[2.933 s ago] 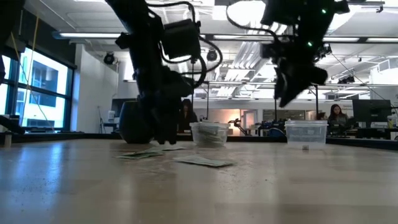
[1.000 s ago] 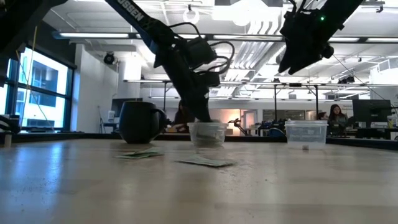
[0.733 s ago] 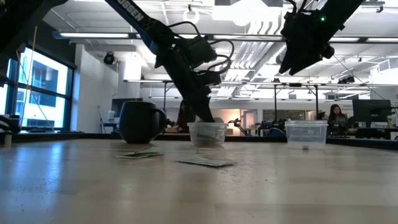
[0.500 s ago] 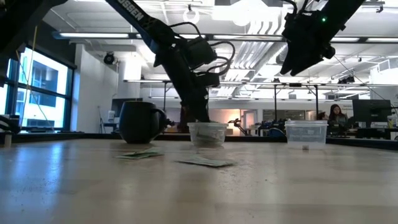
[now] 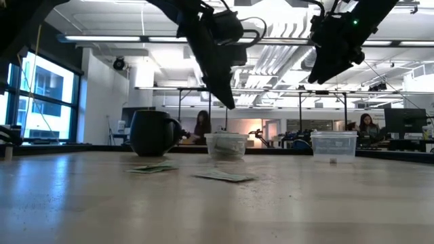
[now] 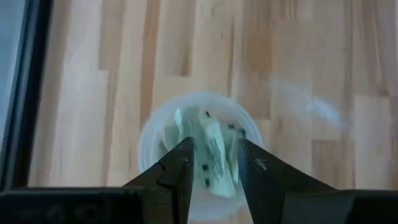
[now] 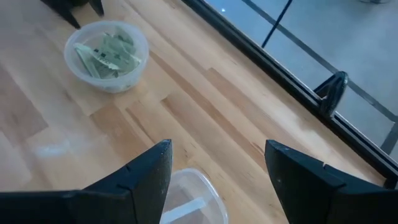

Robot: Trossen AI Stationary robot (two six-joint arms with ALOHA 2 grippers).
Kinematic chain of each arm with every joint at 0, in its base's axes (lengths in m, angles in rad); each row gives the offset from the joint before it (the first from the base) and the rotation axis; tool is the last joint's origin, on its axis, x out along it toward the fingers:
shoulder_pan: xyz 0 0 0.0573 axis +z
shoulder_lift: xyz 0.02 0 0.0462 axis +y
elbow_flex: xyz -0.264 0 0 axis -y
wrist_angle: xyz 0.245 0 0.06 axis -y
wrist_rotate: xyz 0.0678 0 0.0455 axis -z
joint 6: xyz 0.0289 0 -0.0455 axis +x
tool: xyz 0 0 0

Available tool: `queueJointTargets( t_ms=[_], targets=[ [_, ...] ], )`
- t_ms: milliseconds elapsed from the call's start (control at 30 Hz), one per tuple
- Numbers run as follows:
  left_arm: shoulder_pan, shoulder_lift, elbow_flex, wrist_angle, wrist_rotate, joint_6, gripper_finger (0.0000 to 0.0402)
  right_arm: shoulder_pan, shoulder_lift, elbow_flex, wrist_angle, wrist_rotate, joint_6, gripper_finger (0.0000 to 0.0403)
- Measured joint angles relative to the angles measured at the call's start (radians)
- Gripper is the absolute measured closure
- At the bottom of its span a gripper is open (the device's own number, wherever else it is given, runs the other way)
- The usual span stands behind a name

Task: Pick and place items into bin
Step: Put the light green stevia packet into the left transparent bin

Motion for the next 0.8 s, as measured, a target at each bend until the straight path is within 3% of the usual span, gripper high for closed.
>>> queueJointTargets(
  t_ms=[200,333,533,800],
  targets=[
    [-0.026,-0.013,0.021,-0.162,0.001,-0.079,0.0245,0.0,0.021,0.0,0.029,-0.164,-0.078,0.0155],
    [-0.057,-0.026,0.02,-0.15,-0.029,-0.102,0.0245,0.003,0.084,0.0,0.104,-0.26,-0.146,0.0155],
    [-0.099,-0.045,0.021,-0.116,-0.121,-0.1,0.0245,0.016,0.177,0.0,0.166,-0.326,-0.192,0.0155],
    [-0.157,-0.159,-0.037,-0.203,-0.126,-0.135,0.0245,0.168,0.254,0.0,0.258,-0.369,-0.248,0.0155]
  ],
)
